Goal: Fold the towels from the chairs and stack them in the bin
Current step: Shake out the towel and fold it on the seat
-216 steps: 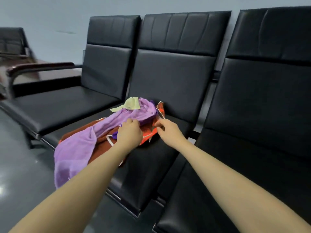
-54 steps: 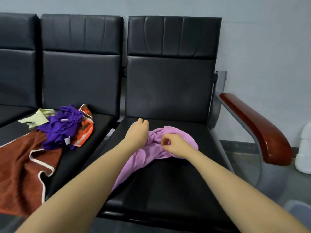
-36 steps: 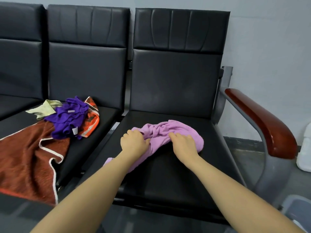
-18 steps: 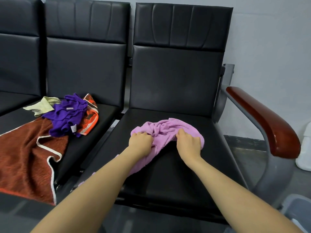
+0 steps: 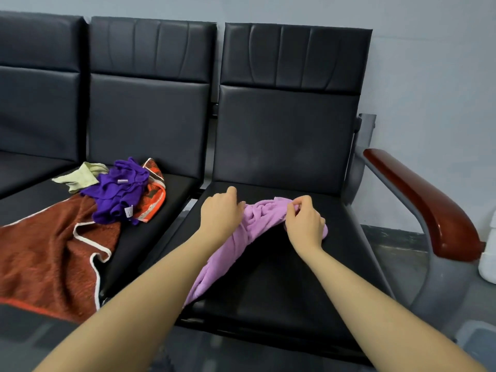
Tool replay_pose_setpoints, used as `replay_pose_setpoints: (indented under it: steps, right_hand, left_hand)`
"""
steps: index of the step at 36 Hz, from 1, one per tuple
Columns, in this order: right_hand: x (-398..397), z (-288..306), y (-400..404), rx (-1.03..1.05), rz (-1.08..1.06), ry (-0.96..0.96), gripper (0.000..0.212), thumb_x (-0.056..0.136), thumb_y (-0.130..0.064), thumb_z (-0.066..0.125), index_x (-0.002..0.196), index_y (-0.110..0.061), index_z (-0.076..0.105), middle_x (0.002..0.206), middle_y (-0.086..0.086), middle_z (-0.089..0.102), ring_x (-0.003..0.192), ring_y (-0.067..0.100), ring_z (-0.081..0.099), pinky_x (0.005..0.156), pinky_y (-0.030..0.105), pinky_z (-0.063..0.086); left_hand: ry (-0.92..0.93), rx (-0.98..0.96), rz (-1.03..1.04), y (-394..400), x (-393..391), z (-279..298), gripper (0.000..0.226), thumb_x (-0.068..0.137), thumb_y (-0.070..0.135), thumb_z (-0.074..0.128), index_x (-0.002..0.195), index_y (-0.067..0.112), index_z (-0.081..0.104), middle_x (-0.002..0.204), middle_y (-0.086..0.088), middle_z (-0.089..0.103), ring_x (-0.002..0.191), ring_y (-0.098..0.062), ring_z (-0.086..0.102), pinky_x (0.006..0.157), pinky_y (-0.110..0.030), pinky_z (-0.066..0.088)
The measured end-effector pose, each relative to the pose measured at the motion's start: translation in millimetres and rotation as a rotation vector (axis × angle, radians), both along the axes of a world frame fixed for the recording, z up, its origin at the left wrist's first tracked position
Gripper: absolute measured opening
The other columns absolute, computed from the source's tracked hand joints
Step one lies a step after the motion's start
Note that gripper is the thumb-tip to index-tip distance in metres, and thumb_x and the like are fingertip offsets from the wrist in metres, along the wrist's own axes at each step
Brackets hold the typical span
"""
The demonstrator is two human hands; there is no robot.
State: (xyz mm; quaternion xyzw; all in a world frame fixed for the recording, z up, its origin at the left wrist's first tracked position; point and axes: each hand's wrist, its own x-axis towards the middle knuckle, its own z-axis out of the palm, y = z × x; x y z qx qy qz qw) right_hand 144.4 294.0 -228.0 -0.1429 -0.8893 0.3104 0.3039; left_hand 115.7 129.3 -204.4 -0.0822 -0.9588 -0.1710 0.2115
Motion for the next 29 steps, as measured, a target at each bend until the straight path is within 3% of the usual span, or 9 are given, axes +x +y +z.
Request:
replay_pose_setpoints:
  steps: [3,5,8,13,21,25,27,28,29]
  right_hand:
    - [1,18,-1,-0.268,0.050,0.085,0.016,0.096,-0.007,0.045,0.109,-0.006,0.054,0.098,0.003,0.057,0.086,0.015,0.047,0.072,0.020,0.032]
    - [3,33,-1,-0.338,0.104,0.144,0.019,0.095,-0.002,0.043,0.111,-0.002,0.054,0.103,0.006,0.056,0.089,0.014,0.048,0.068,0.013,0.031]
    - [5,59,2,-0.324,0.168,0.216,0.020,0.096,-0.002,0.040,0.112,-0.002,0.052,0.105,0.003,0.052,0.092,0.014,0.048,0.071,0.010,0.031]
    - [4,107,8,-0.361,0.119,0.341,0.018,0.098,-0.005,0.034,0.108,-0.007,0.049,0.106,0.003,0.053,0.094,0.014,0.049,0.078,0.020,0.036]
    - [12,181,15,-0.341,0.075,0.410,0.035,0.095,0.002,0.036,0.127,-0.007,0.047,0.123,0.005,0.050,0.108,0.015,0.049,0.087,0.018,0.035]
    - [20,200,25,-0.311,0.091,0.432,0.047,0.091,0.007,0.033,0.132,-0.013,0.045,0.134,0.006,0.051,0.121,0.022,0.048,0.085,0.022,0.034]
    - [26,204,31,-0.294,0.085,0.435,0.056,0.089,0.008,0.030,0.135,-0.020,0.044,0.137,0.004,0.050,0.124,0.023,0.046,0.085,0.024,0.034]
    - [29,205,33,-0.290,0.080,0.434,0.059,0.087,0.008,0.029,0.135,-0.023,0.044,0.138,0.003,0.049,0.124,0.023,0.045,0.085,0.025,0.034]
    - [32,206,35,-0.292,0.081,0.437,0.061,0.087,0.008,0.028,0.135,-0.025,0.045,0.139,0.003,0.049,0.124,0.023,0.045,0.086,0.025,0.034]
  left_hand:
    - [-0.013,0.154,0.029,-2,1,19,0.016,0.091,0.006,0.042,0.104,0.004,0.052,0.097,-0.016,0.065,0.088,-0.036,0.058,0.068,-0.036,0.041]
    - [-0.007,0.291,0.041,-4,3,33,0.021,0.092,0.005,0.038,0.107,0.006,0.053,0.103,-0.014,0.064,0.092,-0.035,0.058,0.072,-0.037,0.043]
    - [0.019,0.476,0.060,-6,4,60,0.028,0.094,0.008,0.037,0.114,0.009,0.055,0.114,-0.010,0.061,0.102,-0.031,0.058,0.083,-0.038,0.045]
    - [0.129,0.640,0.034,-8,2,105,0.032,0.092,0.006,0.038,0.117,0.012,0.058,0.120,-0.007,0.061,0.108,-0.027,0.056,0.087,-0.036,0.045]
    - [0.149,0.981,-0.037,0,7,166,0.048,0.083,-0.005,0.037,0.116,0.014,0.067,0.119,-0.004,0.065,0.110,-0.023,0.058,0.088,-0.025,0.043]
    - [0.123,1.027,-0.151,2,12,177,0.054,0.081,-0.008,0.032,0.119,0.012,0.064,0.101,0.006,0.054,0.095,-0.015,0.049,0.084,-0.020,0.035]
    - [0.122,0.994,-0.277,0,14,175,0.047,0.078,-0.011,0.027,0.107,0.005,0.061,0.095,0.012,0.040,0.089,-0.012,0.041,0.081,-0.019,0.036]
    - [0.130,0.983,-0.320,-1,16,175,0.045,0.077,-0.011,0.026,0.102,0.004,0.059,0.088,-0.005,0.051,0.087,-0.013,0.041,0.083,-0.020,0.040]
    - [0.133,0.982,-0.348,-1,17,175,0.047,0.077,-0.011,0.026,0.107,0.005,0.059,0.109,-0.021,0.055,0.090,-0.014,0.044,0.091,-0.022,0.041]
